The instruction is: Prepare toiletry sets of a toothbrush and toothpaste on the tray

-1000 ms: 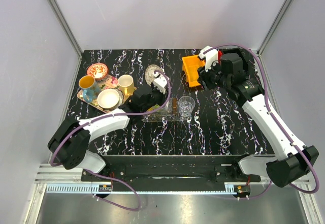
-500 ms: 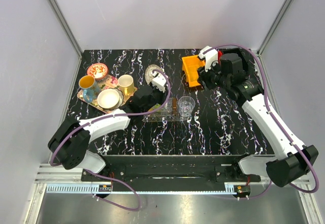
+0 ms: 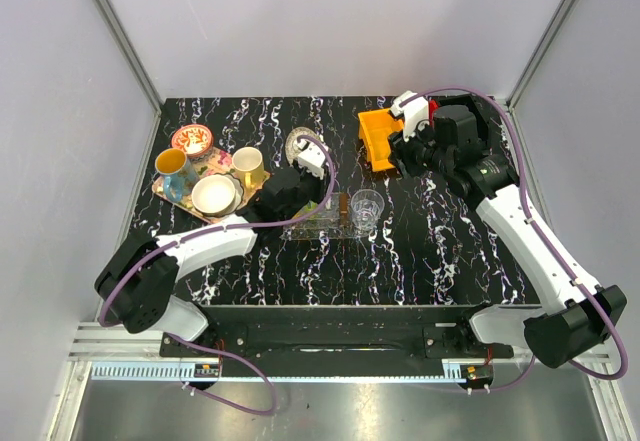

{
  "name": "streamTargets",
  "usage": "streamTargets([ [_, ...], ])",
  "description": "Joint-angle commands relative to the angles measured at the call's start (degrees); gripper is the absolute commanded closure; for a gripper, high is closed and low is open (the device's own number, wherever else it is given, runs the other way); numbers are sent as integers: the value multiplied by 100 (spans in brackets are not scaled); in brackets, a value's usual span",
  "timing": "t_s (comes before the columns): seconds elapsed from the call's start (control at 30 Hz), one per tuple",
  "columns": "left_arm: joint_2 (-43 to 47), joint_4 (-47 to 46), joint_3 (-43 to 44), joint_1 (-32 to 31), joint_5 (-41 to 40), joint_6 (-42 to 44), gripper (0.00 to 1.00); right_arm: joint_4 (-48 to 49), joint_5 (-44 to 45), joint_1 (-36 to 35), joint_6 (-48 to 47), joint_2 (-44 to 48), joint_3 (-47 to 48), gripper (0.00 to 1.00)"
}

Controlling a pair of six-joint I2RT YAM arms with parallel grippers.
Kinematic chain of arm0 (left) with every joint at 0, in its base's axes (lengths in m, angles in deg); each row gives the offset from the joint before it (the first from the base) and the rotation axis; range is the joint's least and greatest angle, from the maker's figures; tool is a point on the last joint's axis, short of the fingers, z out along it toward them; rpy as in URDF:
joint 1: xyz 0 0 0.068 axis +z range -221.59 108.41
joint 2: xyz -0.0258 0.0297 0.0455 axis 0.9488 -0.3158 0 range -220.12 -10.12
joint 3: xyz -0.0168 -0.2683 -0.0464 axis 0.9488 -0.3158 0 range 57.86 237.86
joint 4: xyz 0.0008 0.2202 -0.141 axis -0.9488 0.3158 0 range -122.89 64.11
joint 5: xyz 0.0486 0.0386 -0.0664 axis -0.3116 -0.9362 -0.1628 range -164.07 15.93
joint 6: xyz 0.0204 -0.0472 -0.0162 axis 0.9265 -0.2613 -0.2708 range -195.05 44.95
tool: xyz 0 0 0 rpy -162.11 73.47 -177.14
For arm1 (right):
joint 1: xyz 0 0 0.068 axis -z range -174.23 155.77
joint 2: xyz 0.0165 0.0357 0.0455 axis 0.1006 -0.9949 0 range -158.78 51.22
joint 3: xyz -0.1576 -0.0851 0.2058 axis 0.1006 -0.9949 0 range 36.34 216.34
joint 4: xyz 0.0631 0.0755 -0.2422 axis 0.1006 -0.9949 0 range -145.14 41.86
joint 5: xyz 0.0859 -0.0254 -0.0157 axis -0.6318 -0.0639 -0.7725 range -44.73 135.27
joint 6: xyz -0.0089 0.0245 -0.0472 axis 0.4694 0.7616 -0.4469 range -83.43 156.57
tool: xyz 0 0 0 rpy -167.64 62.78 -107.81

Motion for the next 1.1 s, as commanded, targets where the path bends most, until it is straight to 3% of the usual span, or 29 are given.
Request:
streamTargets([
  [0.0, -47, -367, 83, -48, -255, -47, 100, 206, -91, 30, 34, -13, -13, 55],
  [1.07, -276, -384, -14, -92, -256, -47, 100, 215, -47, 48, 25, 49, -119, 54],
])
